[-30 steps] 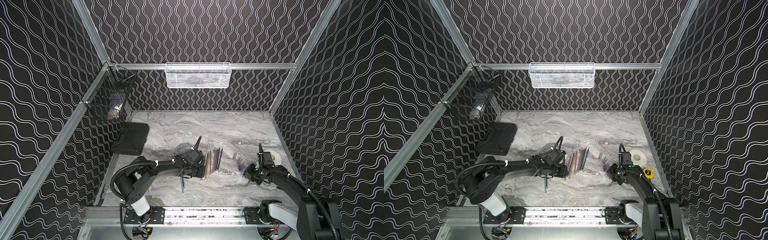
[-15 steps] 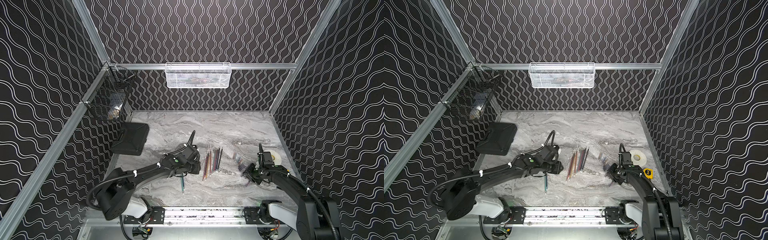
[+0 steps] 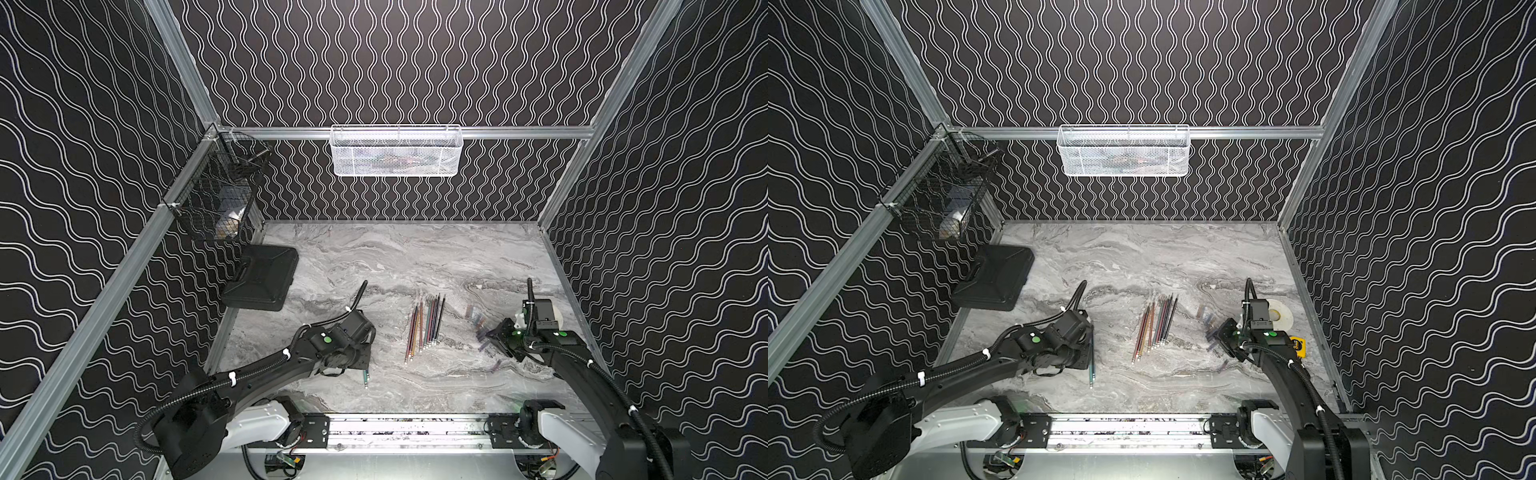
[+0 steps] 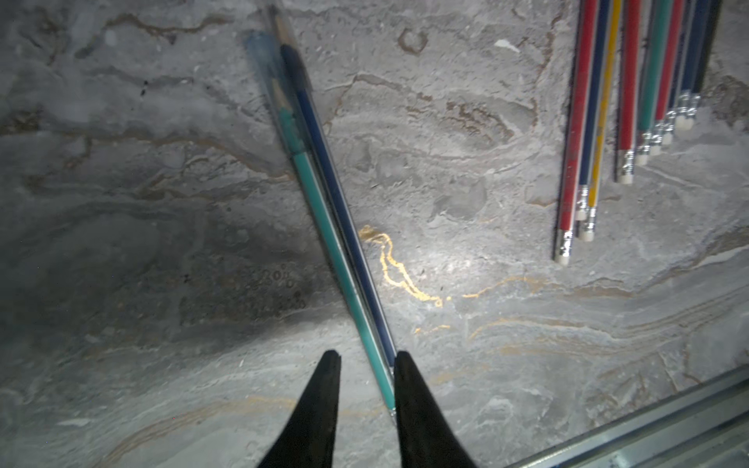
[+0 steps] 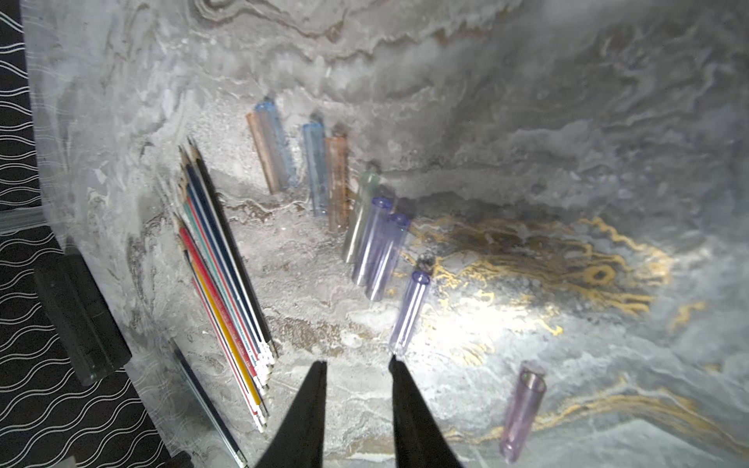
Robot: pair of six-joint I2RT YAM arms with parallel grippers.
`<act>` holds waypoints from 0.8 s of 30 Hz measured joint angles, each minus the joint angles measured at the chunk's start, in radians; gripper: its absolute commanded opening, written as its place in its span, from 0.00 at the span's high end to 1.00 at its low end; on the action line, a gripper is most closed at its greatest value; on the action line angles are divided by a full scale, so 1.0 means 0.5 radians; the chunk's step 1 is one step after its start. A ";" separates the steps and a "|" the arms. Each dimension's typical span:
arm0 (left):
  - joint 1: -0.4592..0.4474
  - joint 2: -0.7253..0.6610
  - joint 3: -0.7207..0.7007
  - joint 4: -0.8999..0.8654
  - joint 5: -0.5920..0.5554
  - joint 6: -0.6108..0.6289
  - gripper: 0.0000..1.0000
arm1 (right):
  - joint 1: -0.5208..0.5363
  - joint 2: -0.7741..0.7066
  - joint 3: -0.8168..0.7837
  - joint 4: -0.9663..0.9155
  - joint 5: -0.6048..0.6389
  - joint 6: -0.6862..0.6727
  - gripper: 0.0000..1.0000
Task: Remove the protective cover of the pencils
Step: Place the protective sleeve at the center of the board, then pick up the pencil from the center of the board.
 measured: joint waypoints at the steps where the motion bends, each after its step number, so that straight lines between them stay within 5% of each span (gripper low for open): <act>1: 0.000 0.022 0.005 -0.013 -0.013 -0.002 0.69 | 0.000 -0.023 0.014 -0.024 -0.008 -0.008 0.72; 24: 0.000 0.543 0.209 -0.054 -0.165 -0.014 0.69 | 0.000 -0.224 0.049 -0.191 -0.143 -0.057 0.72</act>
